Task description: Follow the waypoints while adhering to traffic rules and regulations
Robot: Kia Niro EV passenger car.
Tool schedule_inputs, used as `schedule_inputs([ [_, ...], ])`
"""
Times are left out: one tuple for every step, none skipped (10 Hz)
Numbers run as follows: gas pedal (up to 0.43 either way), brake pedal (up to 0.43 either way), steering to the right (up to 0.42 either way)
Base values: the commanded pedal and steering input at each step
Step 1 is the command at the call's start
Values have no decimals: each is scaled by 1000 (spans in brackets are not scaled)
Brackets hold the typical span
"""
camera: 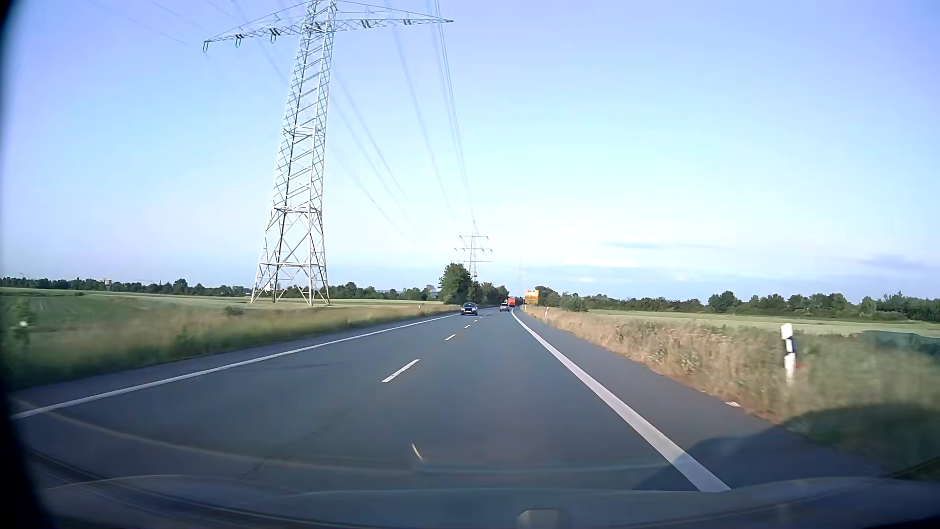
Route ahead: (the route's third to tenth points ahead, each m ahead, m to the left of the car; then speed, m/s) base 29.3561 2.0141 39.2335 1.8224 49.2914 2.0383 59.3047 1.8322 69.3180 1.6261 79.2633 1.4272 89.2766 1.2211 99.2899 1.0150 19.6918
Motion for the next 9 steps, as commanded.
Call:
schedule_inputs([
  [47, 24, 1],
  [47, 24, 1],
  [47, 24, 1],
  [47, 24, 1],
  [47, 24, 0],
  [47, 24, 1],
  [47, 24, 1],
  [47, 24, 1],
  [47, 24, 1],
])
